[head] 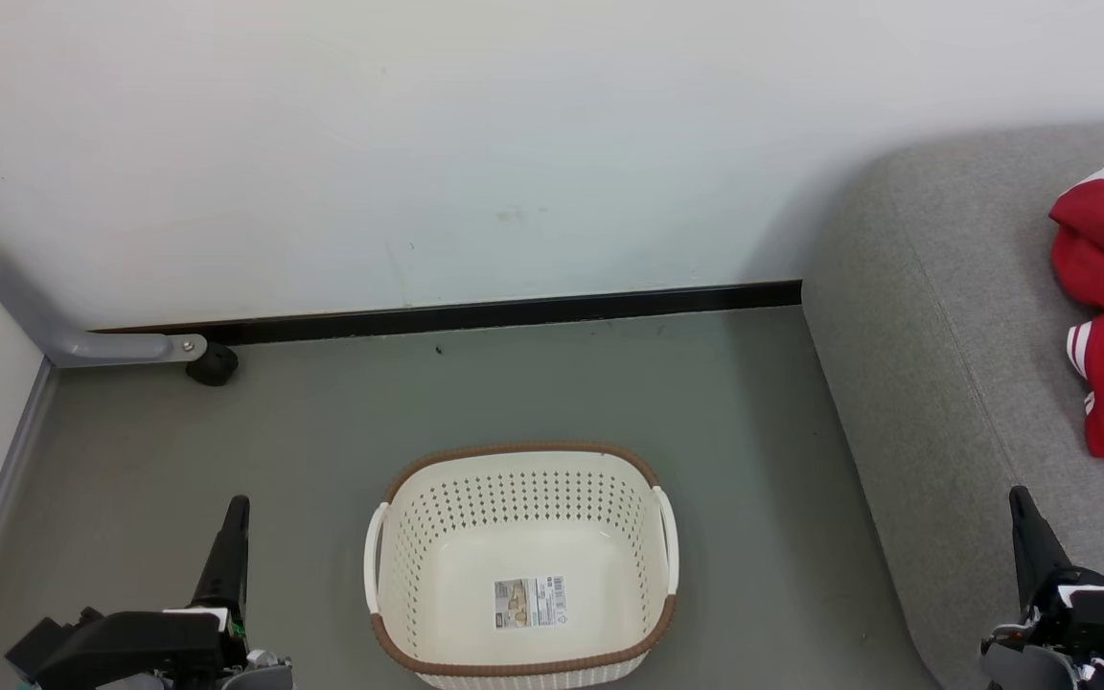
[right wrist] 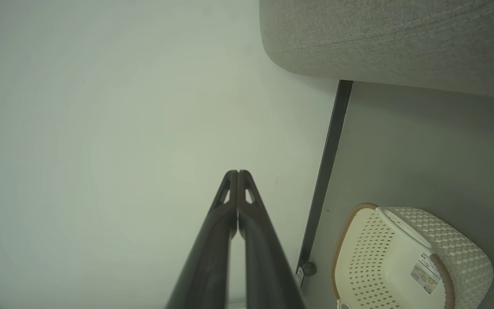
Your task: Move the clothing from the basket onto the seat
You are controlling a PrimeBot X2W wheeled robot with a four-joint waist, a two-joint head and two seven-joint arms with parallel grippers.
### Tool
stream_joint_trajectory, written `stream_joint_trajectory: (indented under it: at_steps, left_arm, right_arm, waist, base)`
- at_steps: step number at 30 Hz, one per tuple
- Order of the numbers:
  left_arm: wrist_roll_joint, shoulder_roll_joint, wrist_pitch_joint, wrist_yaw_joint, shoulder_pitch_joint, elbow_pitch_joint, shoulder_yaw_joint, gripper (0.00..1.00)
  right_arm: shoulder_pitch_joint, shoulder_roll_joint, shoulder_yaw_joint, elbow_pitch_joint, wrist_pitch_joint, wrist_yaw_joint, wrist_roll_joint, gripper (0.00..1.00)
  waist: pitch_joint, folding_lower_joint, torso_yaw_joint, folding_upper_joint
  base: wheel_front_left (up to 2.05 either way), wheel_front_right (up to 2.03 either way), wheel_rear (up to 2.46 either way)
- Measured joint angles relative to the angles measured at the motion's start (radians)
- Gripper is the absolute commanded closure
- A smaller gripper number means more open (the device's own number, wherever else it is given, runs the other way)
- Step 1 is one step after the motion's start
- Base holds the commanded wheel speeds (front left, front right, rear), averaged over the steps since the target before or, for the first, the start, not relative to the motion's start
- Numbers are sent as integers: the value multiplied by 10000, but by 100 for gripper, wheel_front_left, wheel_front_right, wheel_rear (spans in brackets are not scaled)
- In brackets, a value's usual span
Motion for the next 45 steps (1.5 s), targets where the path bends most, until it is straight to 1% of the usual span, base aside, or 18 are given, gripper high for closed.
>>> stream_joint_trajectory:
  at_steps: [2, 6, 45]
  left_arm:
    - [-303, -35, 48, -81, 2, -58, 92, 100]
    - [-552, -113, 192, -150, 12, -155, 278, 100]
    - [-573, -132, 192, -163, 141, -211, 290, 100]
  right_arm:
    - [-1, 19, -75, -50, 40, 2, 228, 100]
    - [-1, 38, -224, -140, 176, 13, 734, 100]
    - [-1, 58, -244, -169, 198, 13, 750, 100]
  waist:
    - [-2, 0, 3, 0]
    - [-6, 0, 8, 0]
    - [-4, 0, 9, 0]
  base:
    - [0, 0, 0]
    - [0, 0, 0]
    - [0, 0, 0]
